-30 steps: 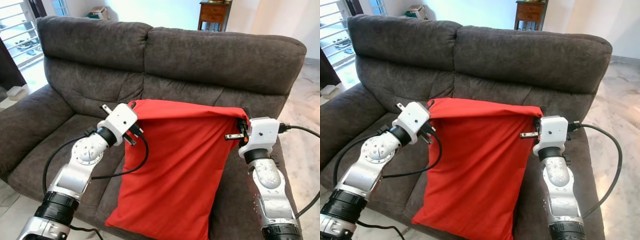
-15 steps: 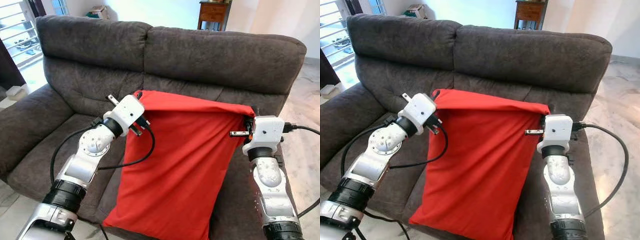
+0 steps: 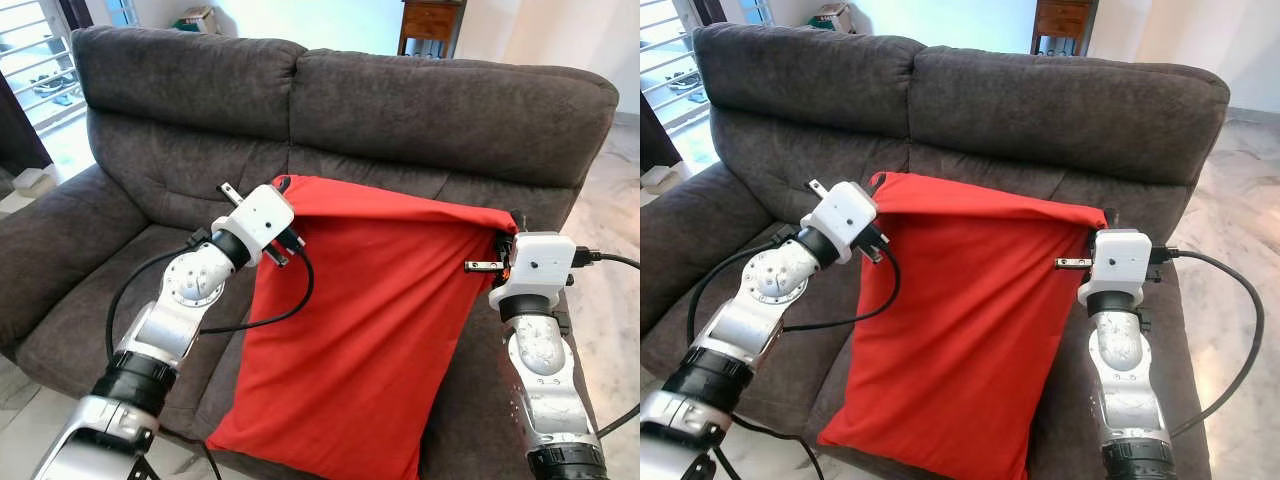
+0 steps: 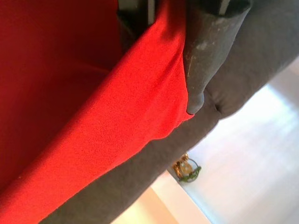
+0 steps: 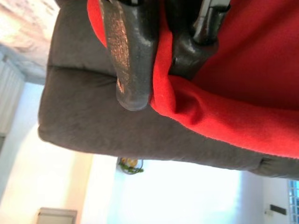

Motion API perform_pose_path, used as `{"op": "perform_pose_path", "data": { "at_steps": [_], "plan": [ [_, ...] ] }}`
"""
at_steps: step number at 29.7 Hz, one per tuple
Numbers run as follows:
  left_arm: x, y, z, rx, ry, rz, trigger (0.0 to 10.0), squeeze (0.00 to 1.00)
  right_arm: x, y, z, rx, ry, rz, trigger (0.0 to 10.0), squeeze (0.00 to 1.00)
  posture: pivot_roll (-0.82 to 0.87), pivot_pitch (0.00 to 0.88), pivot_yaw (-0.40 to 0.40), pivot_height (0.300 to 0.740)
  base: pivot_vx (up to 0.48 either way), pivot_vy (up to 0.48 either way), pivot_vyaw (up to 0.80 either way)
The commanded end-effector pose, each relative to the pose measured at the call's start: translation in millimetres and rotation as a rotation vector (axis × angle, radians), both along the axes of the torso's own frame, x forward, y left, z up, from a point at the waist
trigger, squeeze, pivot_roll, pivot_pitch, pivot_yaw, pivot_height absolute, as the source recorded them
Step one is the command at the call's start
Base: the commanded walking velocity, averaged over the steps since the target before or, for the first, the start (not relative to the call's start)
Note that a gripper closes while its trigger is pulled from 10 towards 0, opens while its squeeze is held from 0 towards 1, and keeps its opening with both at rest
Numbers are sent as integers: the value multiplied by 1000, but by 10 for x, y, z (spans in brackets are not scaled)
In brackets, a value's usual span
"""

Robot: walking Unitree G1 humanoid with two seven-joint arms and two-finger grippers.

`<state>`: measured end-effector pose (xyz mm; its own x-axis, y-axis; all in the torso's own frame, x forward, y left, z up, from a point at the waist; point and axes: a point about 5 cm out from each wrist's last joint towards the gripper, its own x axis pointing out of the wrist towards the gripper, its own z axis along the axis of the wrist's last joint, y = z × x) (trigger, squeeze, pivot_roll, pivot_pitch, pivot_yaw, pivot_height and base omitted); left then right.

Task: Move the pillow to the sofa from floor

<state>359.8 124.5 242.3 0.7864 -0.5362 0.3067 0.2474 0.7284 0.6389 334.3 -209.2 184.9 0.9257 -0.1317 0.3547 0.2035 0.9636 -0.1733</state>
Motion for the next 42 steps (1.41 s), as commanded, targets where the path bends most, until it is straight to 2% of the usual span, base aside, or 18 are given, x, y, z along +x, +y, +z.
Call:
{"op": "perform_pose_path", "data": {
  "at_steps": [1,5,11,15,19,24,27,30,35,41,42],
  "plan": [
    [24,366,340,-116,-138,154,10000,0,-147,-665,72,111,-48,-317,10000,0,3,84,35,740,0,0,0],
    [16,349,345,-131,-143,149,10000,0,-181,-708,53,119,-52,-349,10000,0,0,86,37,740,0,0,0],
    [-23,359,131,-113,-62,134,10000,0,-212,-709,-1,125,-38,-353,10000,0,0,93,37,740,0,0,0],
    [-115,400,-108,-85,21,125,10000,0,-190,-583,-76,123,-6,-297,10000,0,6,97,32,740,0,0,0],
    [-181,453,-233,-70,74,132,10000,0,-198,-522,-174,129,32,-278,10000,0,11,100,27,740,0,0,0],
    [-236,442,-301,-69,105,124,10000,0,-205,-435,-268,122,70,-230,10000,0,4,100,24,740,0,0,0],
    [-302,403,-400,-76,146,108,10000,0,-206,-324,-412,116,144,-145,10000,0,0,101,24,740,0,0,0],
    [-340,399,-506,-71,172,126,10000,0,-197,-169,-711,48,318,-34,10000,0,-3,100,23,740,0,0,0],
    [-364,361,-557,-81,193,124,10000,0,-181,-102,-706,59,305,7,10000,0,-4,96,24,740,0,0,0],
    [-378,367,-585,-67,199,130,10000,0,-155,-129,-663,64,301,-7,10000,0,-8,85,26,740,0,0,0],
    [-380,371,-595,-68,203,131,10000,490,-152,-143,-665,73,304,-10,10000,0,-11,75,27,740,0,0,0]
  ]
}}
